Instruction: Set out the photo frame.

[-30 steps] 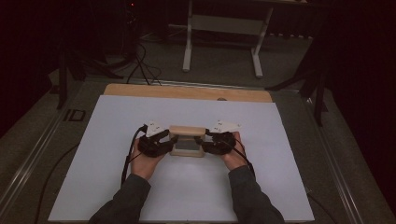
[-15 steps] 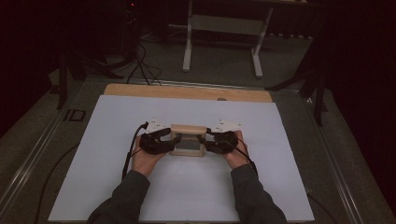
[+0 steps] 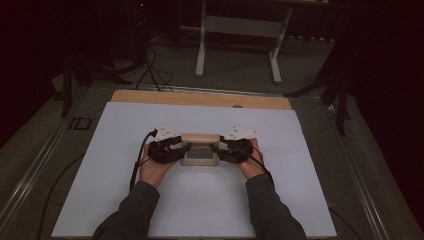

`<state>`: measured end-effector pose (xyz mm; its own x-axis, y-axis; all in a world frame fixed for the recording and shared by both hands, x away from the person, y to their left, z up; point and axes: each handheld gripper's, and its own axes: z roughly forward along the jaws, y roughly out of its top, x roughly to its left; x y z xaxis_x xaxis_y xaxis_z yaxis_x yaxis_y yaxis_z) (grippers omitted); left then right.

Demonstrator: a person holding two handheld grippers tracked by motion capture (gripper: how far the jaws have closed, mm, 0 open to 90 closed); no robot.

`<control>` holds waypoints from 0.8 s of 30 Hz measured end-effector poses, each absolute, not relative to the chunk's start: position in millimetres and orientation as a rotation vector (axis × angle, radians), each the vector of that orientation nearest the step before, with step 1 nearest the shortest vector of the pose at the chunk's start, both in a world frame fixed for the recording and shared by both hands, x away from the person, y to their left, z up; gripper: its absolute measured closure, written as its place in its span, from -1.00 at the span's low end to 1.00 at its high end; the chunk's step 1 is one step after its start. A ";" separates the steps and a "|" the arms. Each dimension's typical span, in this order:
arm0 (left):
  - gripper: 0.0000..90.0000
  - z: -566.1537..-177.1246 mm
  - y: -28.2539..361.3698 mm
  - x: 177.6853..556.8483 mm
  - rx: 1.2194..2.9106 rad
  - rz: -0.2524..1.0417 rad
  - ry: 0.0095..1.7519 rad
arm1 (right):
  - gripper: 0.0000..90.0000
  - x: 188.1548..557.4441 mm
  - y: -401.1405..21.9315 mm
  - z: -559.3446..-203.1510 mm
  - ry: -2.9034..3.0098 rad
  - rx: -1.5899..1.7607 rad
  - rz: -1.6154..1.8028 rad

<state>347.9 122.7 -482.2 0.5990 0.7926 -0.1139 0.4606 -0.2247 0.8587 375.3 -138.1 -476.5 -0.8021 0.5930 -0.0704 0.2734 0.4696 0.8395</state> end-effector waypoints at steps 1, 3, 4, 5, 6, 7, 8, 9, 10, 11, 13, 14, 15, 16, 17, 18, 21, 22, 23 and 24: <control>0.14 -482.1 122.8 348.0 1.867 0.437 1.011 | 0.15 375.9 -137.6 -476.5 2.369 0.736 1.258; 0.15 -482.1 122.6 348.1 1.864 0.438 1.017 | 0.14 377.3 -136.5 -476.4 2.367 0.740 1.258; 0.15 -482.1 122.8 348.4 1.863 0.437 1.020 | 0.14 377.9 -136.1 -476.3 2.365 0.742 1.257; 0.15 -482.4 122.9 348.9 1.861 0.435 1.021 | 0.13 378.5 -135.9 -476.4 2.363 0.743 1.256; 0.15 -482.6 122.8 349.4 1.860 0.435 1.024 | 0.13 379.0 -135.8 -476.4 2.363 0.748 1.256; 0.15 -482.7 122.6 349.9 1.858 0.433 1.029 | 0.13 379.4 -135.7 -476.5 2.364 0.753 1.258; 0.15 -482.8 122.4 350.6 1.858 0.431 1.032 | 0.13 379.8 -135.8 -476.6 2.365 0.754 1.258; 0.14 -483.0 122.2 351.4 1.855 0.428 1.036 | 0.13 380.5 -135.8 -476.8 2.362 0.754 1.259; 0.14 -482.9 122.3 352.3 1.855 0.424 1.039 | 0.13 381.1 -135.7 -477.0 2.359 0.759 1.260; 0.13 -483.1 122.2 353.2 1.852 0.420 1.046 | 0.13 381.7 -135.7 -477.2 2.359 0.761 1.262; 0.12 -483.8 122.0 354.9 1.847 0.416 1.049 | 0.13 383.0 -135.8 -477.7 2.357 0.773 1.265; 0.11 -484.2 122.1 356.5 1.846 0.411 1.053 | 0.13 383.6 -135.7 -478.0 2.356 0.777 1.266; 0.11 -484.3 122.2 356.9 1.843 0.408 1.055 | 0.12 384.6 -135.5 -478.7 2.351 0.787 1.271; 0.11 -484.6 122.6 357.9 1.841 0.403 1.054 | 0.12 384.6 -135.3 -478.8 2.351 0.791 1.270; 0.11 -484.9 122.8 358.8 1.838 0.396 1.054 | 0.12 384.9 -135.1 -479.1 2.352 0.793 1.270; 0.11 -485.1 122.8 359.4 1.836 0.395 1.054 | 0.12 385.3 -135.1 -479.4 2.352 0.795 1.267; 0.10 -486.0 123.1 360.8 1.837 0.391 1.054 | 0.11 385.9 -134.8 -479.9 2.354 0.805 1.262; 0.09 -486.4 123.3 361.3 1.832 0.383 1.058 | 0.11 386.1 -134.7 -480.2 2.355 0.805 1.259; 0.06 -486.4 123.3 361.3 1.832 0.383 1.058 | 0.11 386.1 -134.7 -480.2 2.355 0.805 1.259; 0.06 -487.2 123.5 362.0 1.827 0.367 1.062 | 0.10 386.5 -134.6 -480.7 2.358 0.804 1.255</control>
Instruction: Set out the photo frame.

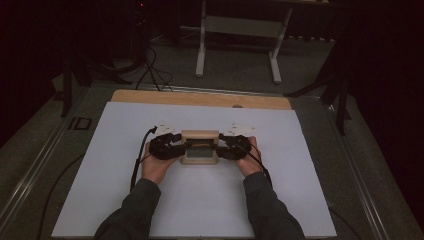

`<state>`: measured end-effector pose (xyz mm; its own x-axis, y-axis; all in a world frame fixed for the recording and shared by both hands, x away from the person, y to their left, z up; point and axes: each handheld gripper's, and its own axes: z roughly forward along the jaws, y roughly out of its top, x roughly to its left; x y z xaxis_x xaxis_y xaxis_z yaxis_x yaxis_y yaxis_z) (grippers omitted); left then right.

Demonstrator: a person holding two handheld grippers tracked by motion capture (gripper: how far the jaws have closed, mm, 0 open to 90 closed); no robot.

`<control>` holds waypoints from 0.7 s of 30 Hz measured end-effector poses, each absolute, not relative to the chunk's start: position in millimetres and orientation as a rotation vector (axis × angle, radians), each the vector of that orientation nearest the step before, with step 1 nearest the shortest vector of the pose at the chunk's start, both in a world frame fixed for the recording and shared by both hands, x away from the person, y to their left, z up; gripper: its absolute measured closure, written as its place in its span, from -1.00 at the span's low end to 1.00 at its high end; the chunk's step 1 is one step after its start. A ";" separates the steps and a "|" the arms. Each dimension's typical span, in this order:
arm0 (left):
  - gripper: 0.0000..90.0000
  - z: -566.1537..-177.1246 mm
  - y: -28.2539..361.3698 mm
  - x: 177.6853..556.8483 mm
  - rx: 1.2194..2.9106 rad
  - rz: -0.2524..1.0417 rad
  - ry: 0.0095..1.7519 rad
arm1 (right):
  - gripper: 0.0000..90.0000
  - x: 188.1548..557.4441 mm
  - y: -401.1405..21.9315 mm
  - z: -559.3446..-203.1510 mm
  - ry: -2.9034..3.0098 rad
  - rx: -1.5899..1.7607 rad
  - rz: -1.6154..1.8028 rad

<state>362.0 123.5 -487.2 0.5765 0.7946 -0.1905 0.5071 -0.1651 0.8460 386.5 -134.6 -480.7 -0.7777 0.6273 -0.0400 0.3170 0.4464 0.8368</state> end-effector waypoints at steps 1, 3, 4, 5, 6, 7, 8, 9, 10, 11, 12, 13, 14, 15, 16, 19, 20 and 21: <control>0.03 -487.6 123.4 362.3 1.827 0.363 1.062 | 0.08 386.9 -134.6 -481.6 2.367 0.807 1.252; -0.01 -488.3 123.2 362.7 1.832 0.360 1.067 | 0.05 387.3 -134.1 -482.6 2.373 0.811 1.244; -0.03 -488.7 123.1 363.0 1.834 0.359 1.071 | 0.04 387.6 -134.1 -483.0 2.377 0.811 1.241; -0.03 -489.2 123.2 363.3 1.836 0.359 1.075 | 0.03 387.6 -134.1 -483.4 2.380 0.816 1.240; -0.04 -489.7 123.4 363.7 1.839 0.358 1.078 | 0.02 387.8 -134.1 -483.7 2.380 0.821 1.239; -0.05 -490.2 123.7 364.0 1.839 0.355 1.082 | 0.01 388.0 -134.3 -484.0 2.380 0.825 1.238; -0.06 -490.7 123.9 364.3 1.839 0.354 1.085 | 0.00 388.0 -134.7 -484.2 2.382 0.830 1.235; -0.07 -490.7 123.9 364.3 1.839 0.354 1.085 | 0.00 388.0 -134.7 -484.2 2.382 0.830 1.235; -0.08 -491.1 124.1 364.5 1.841 0.353 1.088 | -0.02 388.2 -135.6 -484.6 2.387 0.833 1.235; -0.08 -491.4 124.4 364.3 1.843 0.353 1.089 | -0.03 388.1 -135.8 -484.7 2.390 0.839 1.237; -0.08 -491.5 124.6 363.9 1.842 0.355 1.087 | -0.04 388.0 -136.0 -484.9 2.394 0.841 1.236; -0.08 -491.5 125.2 363.6 1.844 0.355 1.086 | -0.04 387.8 -136.2 -485.0 2.397 0.840 1.236; -0.08 -491.5 125.8 363.1 1.843 0.356 1.087 | -0.05 387.5 -136.2 -485.1 2.399 0.840 1.236; -0.08 -491.5 125.8 363.1 1.843 0.356 1.087 | -0.05 387.5 -136.2 -485.1 2.399 0.840 1.236; -0.08 -491.4 126.9 361.9 1.839 0.355 1.087 | -0.06 386.3 -136.1 -485.4 2.399 0.839 1.241; -0.08 -490.7 129.3 360.0 1.836 0.363 1.089 | -0.07 384.7 -137.0 -485.5 2.404 0.834 1.238; -0.09 -490.3 130.3 359.4 1.836 0.365 1.088 | -0.08 384.1 -137.5 -485.5 2.402 0.838 1.239; -0.09 -490.3 130.3 359.4 1.836 0.365 1.088 | -0.08 384.1 -137.5 -485.5 2.402 0.838 1.239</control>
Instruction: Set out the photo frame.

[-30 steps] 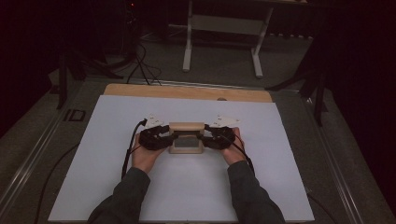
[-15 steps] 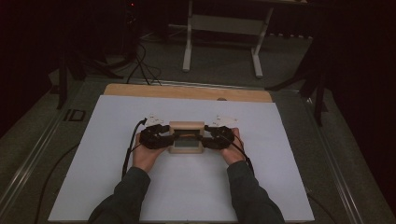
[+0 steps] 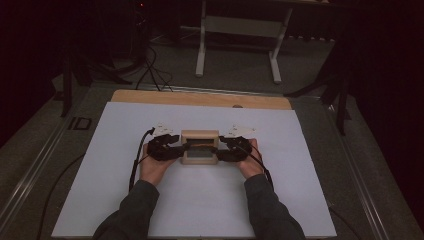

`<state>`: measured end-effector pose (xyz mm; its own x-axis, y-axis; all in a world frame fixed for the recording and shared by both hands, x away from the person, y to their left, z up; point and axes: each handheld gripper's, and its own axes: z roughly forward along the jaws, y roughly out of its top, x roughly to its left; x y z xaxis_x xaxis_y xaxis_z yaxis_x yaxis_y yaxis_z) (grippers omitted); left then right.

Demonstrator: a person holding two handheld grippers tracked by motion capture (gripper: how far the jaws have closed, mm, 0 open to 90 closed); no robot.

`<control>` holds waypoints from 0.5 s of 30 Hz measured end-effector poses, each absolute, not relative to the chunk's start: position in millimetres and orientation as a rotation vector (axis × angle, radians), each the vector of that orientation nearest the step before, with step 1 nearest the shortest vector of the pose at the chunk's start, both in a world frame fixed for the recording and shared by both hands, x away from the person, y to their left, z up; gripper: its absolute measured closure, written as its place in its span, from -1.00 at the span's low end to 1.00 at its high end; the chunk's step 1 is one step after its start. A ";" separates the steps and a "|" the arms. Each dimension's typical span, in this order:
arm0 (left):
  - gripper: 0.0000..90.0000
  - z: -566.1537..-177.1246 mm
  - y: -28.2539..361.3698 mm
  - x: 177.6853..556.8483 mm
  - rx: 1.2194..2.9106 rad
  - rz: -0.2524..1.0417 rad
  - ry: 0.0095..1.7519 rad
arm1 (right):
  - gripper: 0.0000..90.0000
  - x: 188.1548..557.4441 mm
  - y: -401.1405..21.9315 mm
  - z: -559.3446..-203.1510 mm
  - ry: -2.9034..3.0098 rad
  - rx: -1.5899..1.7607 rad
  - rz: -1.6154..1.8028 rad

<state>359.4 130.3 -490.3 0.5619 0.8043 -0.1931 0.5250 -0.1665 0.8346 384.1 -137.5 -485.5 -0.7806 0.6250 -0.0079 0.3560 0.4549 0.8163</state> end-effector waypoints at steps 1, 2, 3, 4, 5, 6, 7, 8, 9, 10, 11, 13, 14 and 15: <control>-0.09 -489.6 132.2 357.9 1.836 0.371 1.091 | -0.09 383.0 -139.5 -485.1 2.401 0.838 1.239; -0.09 -489.4 133.0 357.2 1.833 0.370 1.093 | -0.09 382.4 -140.6 -484.9 2.398 0.842 1.238; -0.09 -489.2 133.9 356.5 1.833 0.372 1.093 | -0.09 381.8 -141.8 -484.5 2.397 0.847 1.238; -0.09 -489.0 134.8 355.8 1.833 0.371 1.095 | -0.10 381.2 -143.1 -484.2 2.398 0.849 1.240; -0.09 -488.8 135.7 354.9 1.834 0.372 1.097 | -0.10 380.5 -144.6 -483.9 2.397 0.856 1.245; -0.09 -488.7 136.6 354.1 1.836 0.374 1.098 | -0.10 379.8 -146.2 -483.6 2.394 0.859 1.248; -0.09 -488.7 137.5 352.9 1.836 0.375 1.100 | -0.11 379.0 -147.7 -483.6 2.392 0.865 1.249; -0.09 -488.5 138.3 351.7 1.837 0.375 1.102 | -0.11 378.3 -149.4 -483.7 2.390 0.865 1.248; -0.09 -488.5 139.1 350.3 1.839 0.378 1.104 | -0.11 377.5 -150.9 -483.8 2.389 0.870 1.248; -0.09 -488.2 140.0 349.0 1.843 0.383 1.104 | -0.11 376.7 -152.4 -483.9 2.388 0.878 1.244; -0.09 -487.8 140.7 347.4 1.848 0.390 1.110 | -0.11 375.8 -154.0 -484.0 2.387 0.883 1.238; -0.09 -487.1 141.7 345.3 1.858 0.396 1.107 | -0.12 374.8 -155.6 -484.0 2.386 0.887 1.231; -0.09 -485.9 143.5 341.7 1.865 0.406 1.100 | -0.12 371.8 -159.3 -483.9 2.385 0.895 1.225; -0.09 -485.6 144.6 339.7 1.868 0.411 1.096 | -0.12 370.5 -160.5 -483.7 2.386 0.899 1.221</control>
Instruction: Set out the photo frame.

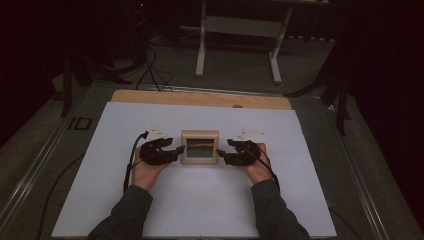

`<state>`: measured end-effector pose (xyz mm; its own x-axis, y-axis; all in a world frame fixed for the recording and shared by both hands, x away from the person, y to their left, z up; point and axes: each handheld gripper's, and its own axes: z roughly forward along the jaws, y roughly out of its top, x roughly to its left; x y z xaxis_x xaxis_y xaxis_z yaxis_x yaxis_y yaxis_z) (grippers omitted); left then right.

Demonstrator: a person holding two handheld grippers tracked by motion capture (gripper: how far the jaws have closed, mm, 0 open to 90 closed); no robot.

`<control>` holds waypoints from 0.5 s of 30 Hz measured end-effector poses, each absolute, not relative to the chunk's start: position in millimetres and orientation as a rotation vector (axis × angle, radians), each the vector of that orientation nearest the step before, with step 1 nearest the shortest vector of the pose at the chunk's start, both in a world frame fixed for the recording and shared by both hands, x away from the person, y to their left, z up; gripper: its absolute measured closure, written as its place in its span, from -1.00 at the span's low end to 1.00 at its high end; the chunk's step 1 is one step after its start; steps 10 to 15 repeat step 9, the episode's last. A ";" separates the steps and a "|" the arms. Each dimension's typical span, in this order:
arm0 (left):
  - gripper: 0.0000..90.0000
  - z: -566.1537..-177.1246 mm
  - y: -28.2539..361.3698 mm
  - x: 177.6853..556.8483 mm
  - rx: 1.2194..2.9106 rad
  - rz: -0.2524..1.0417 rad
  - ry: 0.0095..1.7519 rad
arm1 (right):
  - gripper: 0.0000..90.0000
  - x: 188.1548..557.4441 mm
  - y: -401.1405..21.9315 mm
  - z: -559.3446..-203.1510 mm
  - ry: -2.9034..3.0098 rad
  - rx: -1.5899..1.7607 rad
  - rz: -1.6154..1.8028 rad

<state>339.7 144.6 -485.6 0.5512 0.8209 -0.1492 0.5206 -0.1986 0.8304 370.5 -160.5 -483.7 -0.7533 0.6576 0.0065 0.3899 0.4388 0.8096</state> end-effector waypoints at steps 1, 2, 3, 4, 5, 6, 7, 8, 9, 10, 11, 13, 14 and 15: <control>-0.09 -485.6 144.6 339.7 1.868 0.411 1.096 | -0.12 370.5 -160.5 -483.7 2.386 0.899 1.221; -0.09 -485.1 147.2 335.6 1.878 0.421 1.093 | -0.12 366.9 -164.3 -483.4 2.387 0.896 1.209; -0.09 -485.1 147.2 335.6 1.878 0.421 1.093 | -0.12 366.9 -164.3 -483.4 2.387 0.896 1.209; -0.09 -485.3 148.9 333.1 1.883 0.430 1.093 | -0.12 365.6 -165.4 -483.3 2.387 0.896 1.206; -0.09 -485.8 151.6 330.0 1.892 0.437 1.095 | -0.14 363.5 -167.4 -483.1 2.389 0.897 1.200; -0.09 -487.0 154.0 327.3 1.897 0.444 1.098 | -0.14 360.8 -169.8 -482.8 2.391 0.898 1.192; -0.09 -488.2 156.3 324.9 1.903 0.450 1.100 | -0.14 358.2 -172.1 -482.5 2.393 0.892 1.191; -0.09 -489.7 158.7 322.5 1.907 0.452 1.103 | -0.15 355.9 -174.0 -482.6 2.393 0.890 1.191; -0.09 -491.2 161.3 320.6 1.916 0.456 1.107 | -0.15 353.5 -176.1 -482.8 2.394 0.891 1.189; -0.09 -491.2 161.3 320.6 1.916 0.456 1.107 | -0.15 353.5 -176.1 -482.8 2.394 0.891 1.189; -0.09 -491.2 161.3 320.6 1.916 0.456 1.107 | -0.15 353.5 -176.1 -482.8 2.394 0.891 1.189; -0.09 -491.2 161.3 320.6 1.916 0.456 1.107 | -0.15 353.5 -176.1 -482.8 2.394 0.891 1.189; -0.09 -491.2 161.3 320.6 1.916 0.456 1.107 | -0.15 353.5 -176.1 -482.8 2.394 0.891 1.189; -0.09 -491.2 161.3 320.6 1.916 0.456 1.107 | -0.15 353.5 -176.1 -482.8 2.394 0.891 1.189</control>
